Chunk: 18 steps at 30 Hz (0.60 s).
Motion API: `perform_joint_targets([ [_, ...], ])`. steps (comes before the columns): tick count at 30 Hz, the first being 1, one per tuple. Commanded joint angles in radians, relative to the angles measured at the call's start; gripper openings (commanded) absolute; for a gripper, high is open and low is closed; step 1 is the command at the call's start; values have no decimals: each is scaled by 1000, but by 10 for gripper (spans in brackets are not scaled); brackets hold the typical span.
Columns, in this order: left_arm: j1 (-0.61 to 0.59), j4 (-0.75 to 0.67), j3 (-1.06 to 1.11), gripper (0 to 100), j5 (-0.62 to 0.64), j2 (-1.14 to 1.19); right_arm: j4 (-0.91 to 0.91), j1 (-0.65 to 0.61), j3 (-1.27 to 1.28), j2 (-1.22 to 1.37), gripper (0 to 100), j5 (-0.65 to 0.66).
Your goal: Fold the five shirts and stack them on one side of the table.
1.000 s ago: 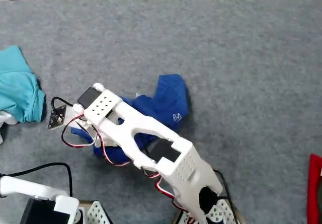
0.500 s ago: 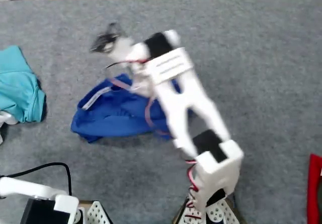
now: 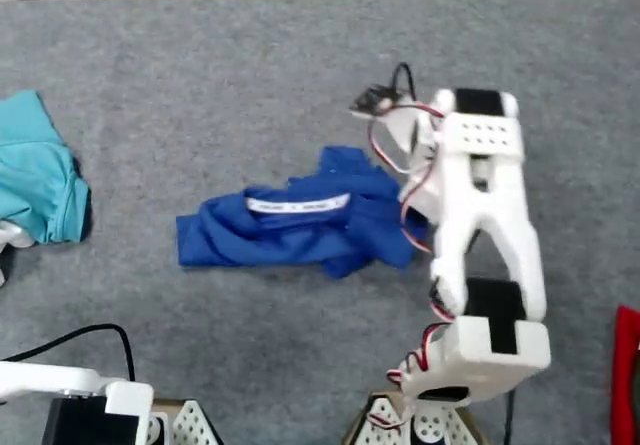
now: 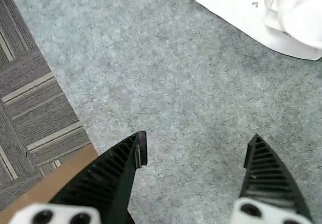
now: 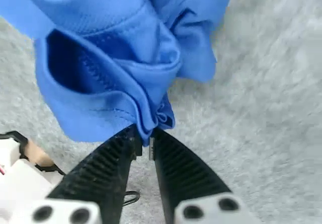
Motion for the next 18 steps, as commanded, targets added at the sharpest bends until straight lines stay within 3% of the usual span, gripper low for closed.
perform_joint_targets([
  [1,28,-3,-5,318,-8,-35,-49,87,81,-67,5,55],
  [18,48,-8,2,318,-9,-35,-163,503,117,-59,5,206],
])
